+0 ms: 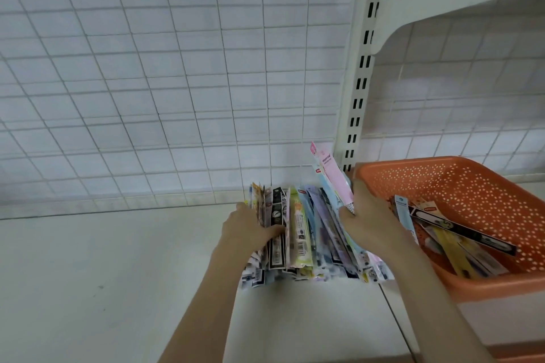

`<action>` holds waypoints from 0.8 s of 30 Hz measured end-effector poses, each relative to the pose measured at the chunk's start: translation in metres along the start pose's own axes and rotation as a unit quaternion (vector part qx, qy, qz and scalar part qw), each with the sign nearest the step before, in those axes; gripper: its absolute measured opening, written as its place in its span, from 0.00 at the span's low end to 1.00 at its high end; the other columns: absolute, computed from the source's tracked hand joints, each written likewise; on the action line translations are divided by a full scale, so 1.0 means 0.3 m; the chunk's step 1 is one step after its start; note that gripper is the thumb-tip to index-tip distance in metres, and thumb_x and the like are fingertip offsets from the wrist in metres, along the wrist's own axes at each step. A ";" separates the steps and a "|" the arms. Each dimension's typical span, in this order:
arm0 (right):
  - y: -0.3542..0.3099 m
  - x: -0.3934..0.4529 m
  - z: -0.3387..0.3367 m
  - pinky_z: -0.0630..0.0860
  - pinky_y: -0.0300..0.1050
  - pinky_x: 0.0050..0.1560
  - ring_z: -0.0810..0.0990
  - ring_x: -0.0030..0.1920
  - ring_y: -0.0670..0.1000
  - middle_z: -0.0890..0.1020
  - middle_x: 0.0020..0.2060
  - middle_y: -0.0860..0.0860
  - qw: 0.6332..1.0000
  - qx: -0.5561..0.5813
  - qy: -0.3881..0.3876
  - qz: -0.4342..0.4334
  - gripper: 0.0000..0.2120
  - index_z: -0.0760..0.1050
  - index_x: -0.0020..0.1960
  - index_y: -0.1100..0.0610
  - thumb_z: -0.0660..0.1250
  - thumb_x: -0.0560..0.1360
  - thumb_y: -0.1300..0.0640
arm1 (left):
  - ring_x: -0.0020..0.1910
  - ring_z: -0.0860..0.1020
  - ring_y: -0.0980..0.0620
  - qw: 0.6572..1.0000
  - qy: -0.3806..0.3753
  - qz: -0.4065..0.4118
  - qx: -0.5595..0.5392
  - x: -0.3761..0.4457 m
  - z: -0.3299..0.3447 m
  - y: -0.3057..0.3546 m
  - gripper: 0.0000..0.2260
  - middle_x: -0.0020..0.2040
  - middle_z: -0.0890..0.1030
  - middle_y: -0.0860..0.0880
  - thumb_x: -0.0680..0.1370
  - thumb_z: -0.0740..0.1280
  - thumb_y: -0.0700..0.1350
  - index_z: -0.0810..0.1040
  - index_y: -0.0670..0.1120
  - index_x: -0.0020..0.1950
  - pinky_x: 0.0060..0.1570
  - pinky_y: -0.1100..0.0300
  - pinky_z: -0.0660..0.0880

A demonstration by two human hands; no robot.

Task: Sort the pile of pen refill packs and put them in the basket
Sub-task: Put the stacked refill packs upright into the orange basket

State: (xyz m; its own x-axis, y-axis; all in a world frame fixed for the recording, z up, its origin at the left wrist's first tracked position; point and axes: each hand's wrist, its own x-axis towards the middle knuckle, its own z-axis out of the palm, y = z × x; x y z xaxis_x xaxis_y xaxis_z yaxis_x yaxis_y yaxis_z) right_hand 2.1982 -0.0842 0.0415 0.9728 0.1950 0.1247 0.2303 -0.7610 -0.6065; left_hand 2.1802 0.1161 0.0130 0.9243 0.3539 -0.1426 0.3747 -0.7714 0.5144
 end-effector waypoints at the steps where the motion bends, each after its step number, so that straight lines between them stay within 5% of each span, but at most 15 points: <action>1: -0.002 0.000 0.004 0.70 0.40 0.32 0.75 0.36 0.51 0.75 0.55 0.57 1.000 0.000 0.005 0.004 0.20 0.57 0.68 0.56 0.58 0.78 0.61 | 0.57 0.74 0.43 1.000 0.006 -0.003 -0.024 -0.005 -0.002 -0.007 0.37 0.58 0.74 0.41 0.68 0.71 0.61 0.64 0.37 0.64 0.54 0.53 0.73; 5: -0.020 -0.004 0.026 0.75 0.44 0.33 0.78 0.39 0.54 0.76 0.54 0.57 0.999 0.016 0.034 0.009 0.17 0.60 0.66 0.57 0.59 0.78 0.58 | 0.51 0.76 0.45 0.991 0.023 -0.018 -0.127 -0.014 0.011 -0.036 0.31 0.53 0.76 0.43 0.66 0.74 0.58 0.69 0.39 0.57 0.46 0.56 0.73; 11: -0.051 -0.025 0.047 0.69 0.40 0.36 0.73 0.44 0.52 0.74 0.53 0.54 0.995 0.092 0.025 0.025 0.23 0.62 0.61 0.55 0.70 0.73 0.52 | 0.27 0.71 0.57 0.980 0.009 0.005 -0.199 -0.027 0.009 -0.063 0.18 0.27 0.72 0.53 0.67 0.75 0.52 0.68 0.48 0.28 0.24 0.69 0.65; 15: -0.056 -0.034 0.057 0.69 0.42 0.45 0.70 0.50 0.51 0.71 0.58 0.52 0.996 0.083 0.005 0.018 0.29 0.58 0.68 0.57 0.69 0.74 0.57 | 0.28 0.73 0.53 0.962 -0.020 -0.004 -0.273 -0.030 -0.010 -0.075 0.11 0.28 0.75 0.51 0.69 0.73 0.45 0.74 0.48 0.30 0.29 0.65 0.68; 20: -0.066 -0.036 0.076 0.70 0.43 0.47 0.73 0.55 0.55 0.65 0.70 0.53 0.999 0.031 0.027 0.016 0.25 0.59 0.65 0.57 0.68 0.74 0.56 | 0.26 0.68 0.55 0.954 -0.020 0.020 -0.299 -0.029 -0.044 -0.084 0.12 0.27 0.71 0.52 0.71 0.68 0.39 0.69 0.48 0.30 0.25 0.67 0.64; 24: -0.094 -0.033 0.079 0.72 0.30 0.39 0.74 0.48 0.53 0.63 0.70 0.51 0.999 0.025 0.045 0.009 0.25 0.58 0.67 0.57 0.67 0.75 0.58 | 0.28 0.70 0.54 0.952 -0.006 0.054 -0.300 -0.022 -0.079 -0.097 0.07 0.30 0.73 0.50 0.73 0.65 0.40 0.71 0.46 0.35 0.27 0.66 0.67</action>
State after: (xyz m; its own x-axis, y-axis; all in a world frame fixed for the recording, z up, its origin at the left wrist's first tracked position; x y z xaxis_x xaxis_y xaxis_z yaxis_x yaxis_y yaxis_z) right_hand 2.1814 -0.0500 0.0389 0.9753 0.1242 0.1825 0.2143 -0.7311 -0.6477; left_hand 2.1616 0.1486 0.0189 0.9570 0.2817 -0.0693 0.1727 -0.3610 0.9165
